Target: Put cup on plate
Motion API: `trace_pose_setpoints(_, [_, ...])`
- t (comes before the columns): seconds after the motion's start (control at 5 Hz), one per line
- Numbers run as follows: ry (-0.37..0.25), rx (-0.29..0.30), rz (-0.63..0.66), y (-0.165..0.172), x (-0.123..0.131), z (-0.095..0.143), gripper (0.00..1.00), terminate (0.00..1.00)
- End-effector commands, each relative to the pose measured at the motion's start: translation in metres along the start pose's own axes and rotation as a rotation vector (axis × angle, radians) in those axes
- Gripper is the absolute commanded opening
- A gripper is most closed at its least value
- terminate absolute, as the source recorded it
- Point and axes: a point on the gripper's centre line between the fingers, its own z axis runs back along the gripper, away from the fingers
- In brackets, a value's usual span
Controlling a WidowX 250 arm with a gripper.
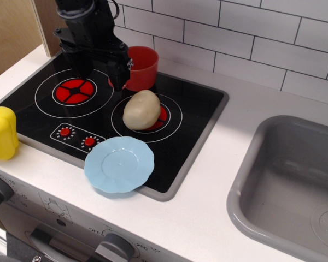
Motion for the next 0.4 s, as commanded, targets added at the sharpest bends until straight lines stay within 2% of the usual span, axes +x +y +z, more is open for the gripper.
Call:
trace_pose_setpoints(0.0, [-0.029,0.011,-0.005,-0.0050,0.0174,0.0015,1.00,0.00])
trace_pose_setpoints(0.2, [-0.024,0.018,-0.009,-0.0069,0.0192,-0.0035,1.00,0.00])
